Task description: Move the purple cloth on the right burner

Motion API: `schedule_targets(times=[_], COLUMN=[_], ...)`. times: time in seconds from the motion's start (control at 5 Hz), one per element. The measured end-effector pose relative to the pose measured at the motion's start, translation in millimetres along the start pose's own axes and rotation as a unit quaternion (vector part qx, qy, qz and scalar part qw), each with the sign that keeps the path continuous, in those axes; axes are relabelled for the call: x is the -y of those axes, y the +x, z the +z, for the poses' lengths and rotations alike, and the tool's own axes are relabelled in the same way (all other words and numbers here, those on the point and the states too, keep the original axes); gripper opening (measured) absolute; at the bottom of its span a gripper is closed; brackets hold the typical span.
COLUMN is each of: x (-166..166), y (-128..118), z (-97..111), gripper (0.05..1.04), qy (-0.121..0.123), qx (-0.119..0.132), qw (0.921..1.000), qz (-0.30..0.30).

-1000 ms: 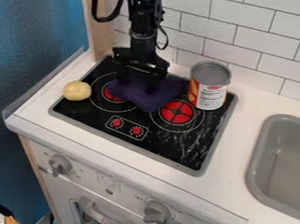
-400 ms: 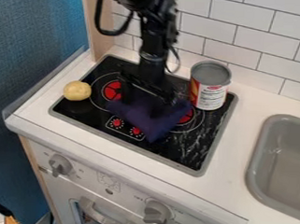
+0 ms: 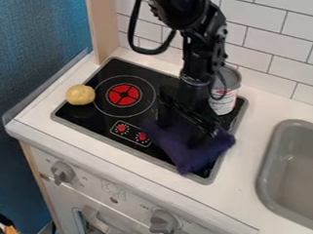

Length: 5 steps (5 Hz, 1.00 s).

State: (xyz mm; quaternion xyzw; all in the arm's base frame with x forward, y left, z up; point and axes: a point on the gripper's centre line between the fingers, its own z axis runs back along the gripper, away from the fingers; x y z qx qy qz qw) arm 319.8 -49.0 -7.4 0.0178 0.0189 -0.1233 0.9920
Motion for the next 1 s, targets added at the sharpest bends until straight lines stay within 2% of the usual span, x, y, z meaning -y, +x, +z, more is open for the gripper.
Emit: schedule_targets(times=[0.4,0.6,1.0], x=[9,12,-1], y=[-1,1,5], z=[-1,6,65], gripper=[1.001,1.001,1.001], qy=[-0.011,-0.043,-0.039], qx=[-0.001,-0.010,0.046], qw=[0.9998,0.9989,0.9982], qz=[-0.014,-0.015,0.005])
